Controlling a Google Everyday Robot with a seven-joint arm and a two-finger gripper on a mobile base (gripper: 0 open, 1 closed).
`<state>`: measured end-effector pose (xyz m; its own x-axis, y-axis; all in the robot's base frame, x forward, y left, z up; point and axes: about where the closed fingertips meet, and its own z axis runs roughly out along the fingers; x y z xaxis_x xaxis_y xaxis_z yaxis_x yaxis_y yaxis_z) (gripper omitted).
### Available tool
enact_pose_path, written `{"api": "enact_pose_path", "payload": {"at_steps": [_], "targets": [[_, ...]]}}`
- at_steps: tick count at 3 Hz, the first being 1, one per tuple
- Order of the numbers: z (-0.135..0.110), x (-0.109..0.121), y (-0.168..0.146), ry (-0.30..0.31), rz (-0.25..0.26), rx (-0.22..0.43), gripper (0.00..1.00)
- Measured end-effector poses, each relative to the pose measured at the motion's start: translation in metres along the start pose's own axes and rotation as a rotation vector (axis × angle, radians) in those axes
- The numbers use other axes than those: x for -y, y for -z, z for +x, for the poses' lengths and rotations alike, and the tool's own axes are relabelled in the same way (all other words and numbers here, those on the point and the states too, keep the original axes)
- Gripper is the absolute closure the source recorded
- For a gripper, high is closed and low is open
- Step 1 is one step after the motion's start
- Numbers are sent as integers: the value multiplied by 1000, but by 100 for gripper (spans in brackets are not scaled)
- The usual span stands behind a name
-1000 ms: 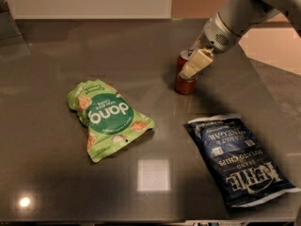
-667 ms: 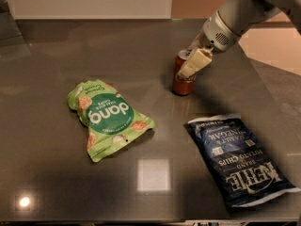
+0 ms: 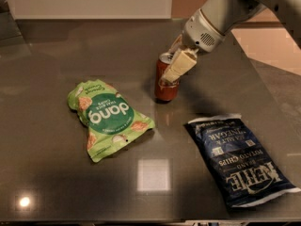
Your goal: Move coke can near green rice chip bag
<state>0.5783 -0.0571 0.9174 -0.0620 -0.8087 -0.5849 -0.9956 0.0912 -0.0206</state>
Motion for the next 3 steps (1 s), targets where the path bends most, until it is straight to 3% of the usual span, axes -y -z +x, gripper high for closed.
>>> {"api": "enact_pose_path", "payload": {"at_steps": [1, 2, 3], "targets": [[-12, -10, -17, 42, -35, -12, 100], [-19, -16, -29, 63, -59, -15, 83], [-23, -20, -34, 71, -74, 1, 59]]}}
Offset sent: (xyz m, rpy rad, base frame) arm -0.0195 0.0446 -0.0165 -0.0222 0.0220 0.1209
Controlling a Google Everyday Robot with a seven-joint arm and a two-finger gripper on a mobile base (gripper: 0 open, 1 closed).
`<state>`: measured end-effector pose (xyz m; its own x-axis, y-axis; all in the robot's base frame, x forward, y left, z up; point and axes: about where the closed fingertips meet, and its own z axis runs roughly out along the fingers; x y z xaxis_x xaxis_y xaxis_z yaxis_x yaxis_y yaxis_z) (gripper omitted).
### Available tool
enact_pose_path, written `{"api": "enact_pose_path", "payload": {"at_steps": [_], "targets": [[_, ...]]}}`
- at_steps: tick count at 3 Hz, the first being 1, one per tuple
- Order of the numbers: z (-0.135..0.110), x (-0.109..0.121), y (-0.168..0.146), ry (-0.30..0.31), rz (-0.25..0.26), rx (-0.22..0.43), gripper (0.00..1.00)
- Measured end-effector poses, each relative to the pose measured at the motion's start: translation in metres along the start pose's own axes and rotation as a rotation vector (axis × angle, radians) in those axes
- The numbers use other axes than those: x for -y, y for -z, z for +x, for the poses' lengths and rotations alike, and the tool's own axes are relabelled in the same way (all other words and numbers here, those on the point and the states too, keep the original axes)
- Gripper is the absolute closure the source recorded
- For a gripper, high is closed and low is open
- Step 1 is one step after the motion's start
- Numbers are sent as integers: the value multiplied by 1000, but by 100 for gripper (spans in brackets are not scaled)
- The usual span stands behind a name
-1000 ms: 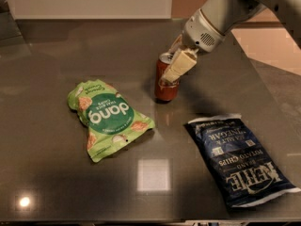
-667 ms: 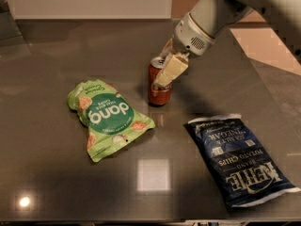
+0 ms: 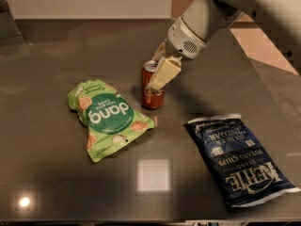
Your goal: Move coke can near green rice chip bag
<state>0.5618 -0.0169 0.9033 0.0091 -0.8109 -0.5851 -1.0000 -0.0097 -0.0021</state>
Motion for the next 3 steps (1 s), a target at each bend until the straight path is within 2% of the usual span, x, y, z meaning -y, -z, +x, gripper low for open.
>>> {"api": "enact_pose_path", "payload": {"at_steps": [2, 3], "targets": [[-2, -3, -6, 15, -12, 5, 13], [-3, -2, -8, 17, -13, 6, 0]]}}
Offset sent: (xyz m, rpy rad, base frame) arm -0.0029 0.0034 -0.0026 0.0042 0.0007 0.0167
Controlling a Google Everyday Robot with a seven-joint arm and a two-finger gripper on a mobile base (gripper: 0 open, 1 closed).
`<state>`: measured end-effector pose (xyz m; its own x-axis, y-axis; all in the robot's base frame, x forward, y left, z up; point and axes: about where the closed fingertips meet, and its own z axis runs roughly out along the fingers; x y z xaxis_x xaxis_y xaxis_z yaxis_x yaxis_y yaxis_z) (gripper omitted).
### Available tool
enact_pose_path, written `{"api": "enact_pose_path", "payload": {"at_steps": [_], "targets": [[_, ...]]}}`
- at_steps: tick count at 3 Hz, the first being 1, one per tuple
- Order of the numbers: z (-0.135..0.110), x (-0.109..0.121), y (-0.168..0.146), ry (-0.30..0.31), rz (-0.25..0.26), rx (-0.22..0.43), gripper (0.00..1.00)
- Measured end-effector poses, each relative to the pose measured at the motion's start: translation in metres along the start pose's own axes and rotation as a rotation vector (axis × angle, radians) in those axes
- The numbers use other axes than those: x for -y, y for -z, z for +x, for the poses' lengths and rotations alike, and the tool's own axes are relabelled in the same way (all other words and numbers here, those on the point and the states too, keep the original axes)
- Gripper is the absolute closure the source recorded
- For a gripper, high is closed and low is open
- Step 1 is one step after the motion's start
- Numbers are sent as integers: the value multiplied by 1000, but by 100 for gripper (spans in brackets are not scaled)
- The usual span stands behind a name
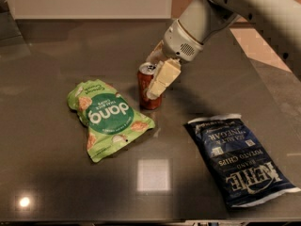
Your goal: Move coke can near green rice chip bag
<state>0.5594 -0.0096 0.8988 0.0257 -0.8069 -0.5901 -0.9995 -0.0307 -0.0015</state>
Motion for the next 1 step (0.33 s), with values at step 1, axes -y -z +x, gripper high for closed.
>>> {"api": "enact_pose_path", "payload": {"at_steps": [1], "targets": [[0, 0, 0, 0, 0, 0, 0]]}}
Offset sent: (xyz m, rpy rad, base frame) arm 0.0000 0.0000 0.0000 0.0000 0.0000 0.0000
